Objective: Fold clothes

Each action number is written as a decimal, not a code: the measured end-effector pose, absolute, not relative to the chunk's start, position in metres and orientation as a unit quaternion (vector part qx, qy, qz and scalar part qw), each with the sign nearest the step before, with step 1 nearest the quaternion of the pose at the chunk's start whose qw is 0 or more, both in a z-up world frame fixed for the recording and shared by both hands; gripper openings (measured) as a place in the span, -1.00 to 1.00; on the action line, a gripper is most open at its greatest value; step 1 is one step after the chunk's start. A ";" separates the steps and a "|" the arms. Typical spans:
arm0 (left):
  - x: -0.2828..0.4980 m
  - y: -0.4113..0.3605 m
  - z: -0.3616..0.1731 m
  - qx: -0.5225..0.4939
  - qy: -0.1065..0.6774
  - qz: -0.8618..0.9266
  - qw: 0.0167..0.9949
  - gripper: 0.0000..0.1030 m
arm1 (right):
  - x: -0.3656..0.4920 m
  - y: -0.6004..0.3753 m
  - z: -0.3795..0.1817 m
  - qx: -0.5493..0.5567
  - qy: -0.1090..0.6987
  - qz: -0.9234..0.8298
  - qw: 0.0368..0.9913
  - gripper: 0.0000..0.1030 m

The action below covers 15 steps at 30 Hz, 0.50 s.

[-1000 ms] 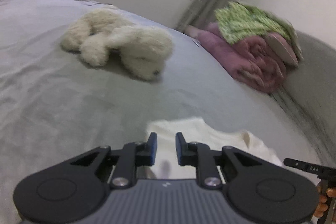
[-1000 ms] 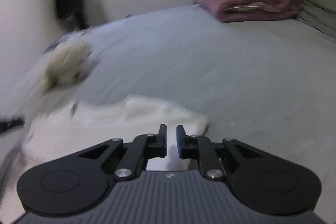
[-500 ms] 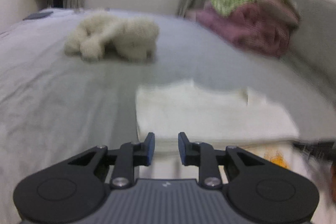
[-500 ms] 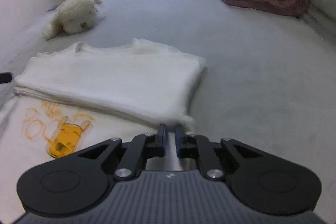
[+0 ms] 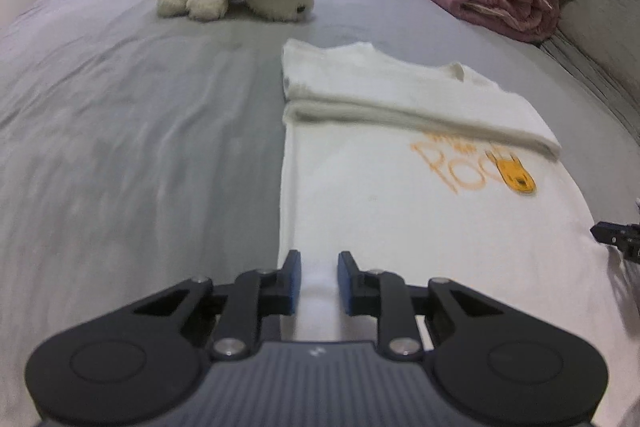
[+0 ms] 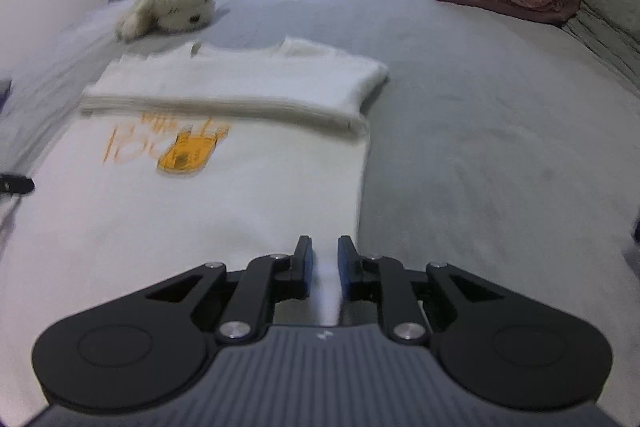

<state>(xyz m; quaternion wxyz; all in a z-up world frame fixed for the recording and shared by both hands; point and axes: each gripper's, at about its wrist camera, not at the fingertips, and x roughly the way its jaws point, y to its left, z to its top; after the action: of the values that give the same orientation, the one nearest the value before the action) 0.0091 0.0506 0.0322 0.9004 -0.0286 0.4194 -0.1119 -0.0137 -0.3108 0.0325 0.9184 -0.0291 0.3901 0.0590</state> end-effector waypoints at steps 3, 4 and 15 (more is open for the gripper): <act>-0.020 0.048 0.035 0.001 0.430 -0.119 0.895 -0.58 | -0.039 -0.312 0.029 -0.042 0.399 0.060 0.914 -0.64; -0.028 0.048 0.036 0.009 0.432 -0.123 0.893 -0.58 | -0.046 -0.311 0.031 -0.043 0.402 0.062 0.912 -0.64; -0.083 0.076 0.035 0.020 0.464 -0.124 0.877 -0.58 | -0.108 -0.300 0.030 -0.090 0.406 0.061 0.907 -0.65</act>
<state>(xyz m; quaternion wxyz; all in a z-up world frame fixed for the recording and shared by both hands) -0.0834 0.0756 0.0354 0.8768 0.0201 0.4642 -0.1239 -0.1081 -0.3002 0.0298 0.9072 -0.0902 0.4064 0.0607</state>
